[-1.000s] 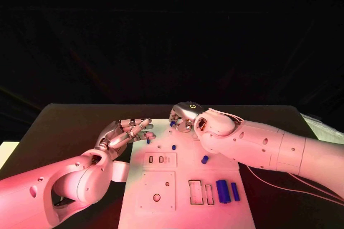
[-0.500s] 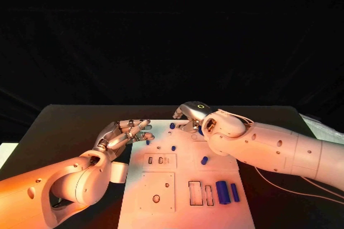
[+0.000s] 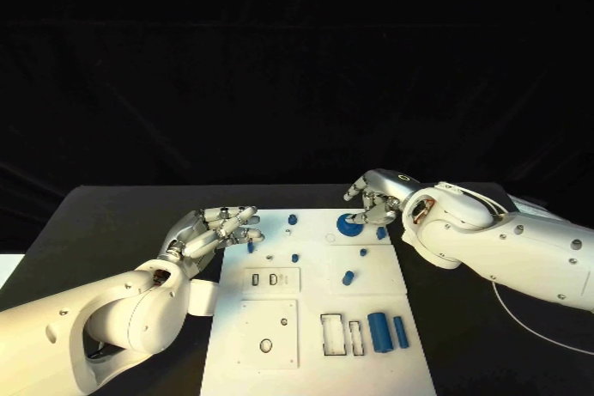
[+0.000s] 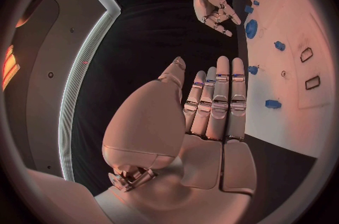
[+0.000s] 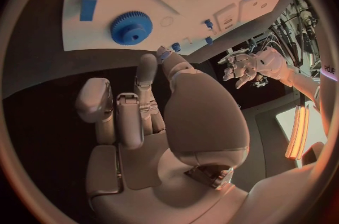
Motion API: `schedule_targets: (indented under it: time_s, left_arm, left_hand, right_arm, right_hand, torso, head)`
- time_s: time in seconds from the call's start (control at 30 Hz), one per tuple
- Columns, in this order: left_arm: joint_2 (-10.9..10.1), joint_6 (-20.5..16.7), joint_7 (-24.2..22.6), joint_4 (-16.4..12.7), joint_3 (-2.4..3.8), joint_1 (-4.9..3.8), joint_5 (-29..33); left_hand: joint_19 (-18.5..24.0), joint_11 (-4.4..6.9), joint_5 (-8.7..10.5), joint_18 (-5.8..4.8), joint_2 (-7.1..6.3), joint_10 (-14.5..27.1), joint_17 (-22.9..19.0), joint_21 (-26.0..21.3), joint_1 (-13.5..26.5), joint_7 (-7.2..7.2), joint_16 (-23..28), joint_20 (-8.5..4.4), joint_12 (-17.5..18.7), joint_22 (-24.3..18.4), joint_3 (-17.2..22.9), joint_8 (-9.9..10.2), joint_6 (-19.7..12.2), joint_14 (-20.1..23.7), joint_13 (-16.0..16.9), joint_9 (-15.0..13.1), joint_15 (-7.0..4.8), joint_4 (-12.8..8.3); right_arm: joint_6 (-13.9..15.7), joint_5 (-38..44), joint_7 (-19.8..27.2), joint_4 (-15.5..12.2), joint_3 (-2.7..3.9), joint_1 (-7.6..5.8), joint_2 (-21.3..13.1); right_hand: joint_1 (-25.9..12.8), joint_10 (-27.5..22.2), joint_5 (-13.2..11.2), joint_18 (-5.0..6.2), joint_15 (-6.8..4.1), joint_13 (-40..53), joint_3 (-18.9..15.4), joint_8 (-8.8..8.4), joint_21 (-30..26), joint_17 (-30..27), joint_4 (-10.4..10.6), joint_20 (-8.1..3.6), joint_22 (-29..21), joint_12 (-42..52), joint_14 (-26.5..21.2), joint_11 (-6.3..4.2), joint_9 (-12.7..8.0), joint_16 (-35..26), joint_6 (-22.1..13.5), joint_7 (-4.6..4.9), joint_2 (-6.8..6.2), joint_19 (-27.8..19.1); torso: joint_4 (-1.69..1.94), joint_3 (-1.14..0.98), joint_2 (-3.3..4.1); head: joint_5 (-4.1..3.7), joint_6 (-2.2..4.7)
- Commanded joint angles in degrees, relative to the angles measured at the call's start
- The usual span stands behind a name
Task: Assemble the parts on the task board
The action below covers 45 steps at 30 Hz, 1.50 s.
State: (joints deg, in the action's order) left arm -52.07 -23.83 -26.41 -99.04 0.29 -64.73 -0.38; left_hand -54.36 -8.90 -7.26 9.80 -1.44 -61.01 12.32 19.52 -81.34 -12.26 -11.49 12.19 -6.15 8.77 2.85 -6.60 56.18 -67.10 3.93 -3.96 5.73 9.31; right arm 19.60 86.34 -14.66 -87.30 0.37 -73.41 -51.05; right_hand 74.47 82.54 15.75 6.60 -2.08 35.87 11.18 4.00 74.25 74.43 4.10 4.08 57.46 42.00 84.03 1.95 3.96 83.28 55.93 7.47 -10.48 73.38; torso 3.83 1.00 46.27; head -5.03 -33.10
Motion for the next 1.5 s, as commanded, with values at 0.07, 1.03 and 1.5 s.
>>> schedule_targets:
  time_s: [0.07,1.03,1.5]
  left_arm:
    - [0.1,0.9,-0.1,0.1,0.04,-0.09,-0.3]
    - [0.4,1.2,0.2,0.8,0.04,-0.08,-0.3]
    - [0.4,1.1,0.3,0.9,0.04,-0.08,-0.3]
  left_hand:
    - [0.1,-0.29,-0.06,0.57,0.23,-0.1,0.1,-0.1,-0.5,-0.31,0.3,0.06,0.3,-0.1,0.1,0.4,0.0,0.3,-0.1,0.1,0.27,-0.4]
    - [0.1,-0.30,-0.11,0.57,0.25,-0.1,0.1,-0.2,-0.5,-0.31,0.3,0.08,0.3,-0.1,0.1,0.4,0.0,0.4,-0.1,0.1,0.28,-0.4]
    - [0.2,-0.30,-0.20,0.58,0.30,-0.1,0.1,-0.2,-0.6,-0.31,0.4,0.09,0.4,-0.1,0.1,0.4,0.0,0.4,-0.1,0.1,0.29,-0.5]
  right_arm:
    - [-4.7,-2.5,-3.3,0.6,0.01,-0.07,-0.2]
    - [-10.6,0.1,-5.0,4.6,-0.13,0.22,3.4]
    - [-11.4,1.0,-5.0,4.9,-0.20,0.51,4.1]
  right_hand:
    - [2.7,0.0,-1.9,-1.02,1.15,37.7,-6.1,0.60,2.5,10.6,2.9,1.14,3.7,33.9,4.9,1.39,0.3,4.5,-1.2,0.99,3.37,0.9]
    - [4.2,7.0,-1.3,-1.94,1.97,53.5,-10.4,1.59,5.9,15.6,5.1,1.99,9.6,47.4,6.0,1.99,0.5,6.7,0.3,1.30,5.18,3.6]
    - [5.8,7.3,-2.6,-1.97,1.59,53.9,-9.6,2.47,6.1,15.6,4.3,1.73,9.9,47.8,6.0,1.63,0.7,6.7,2.5,0.86,6.91,3.6]
  torso:
    - [-0.06,-0.05,0.00]
    - [0.01,0.05,0.05]
    - [0.03,0.03,0.06]
  head:
    - [-0.20,-0.06]
    - [-0.26,-0.51]
    - [-0.26,-0.81]
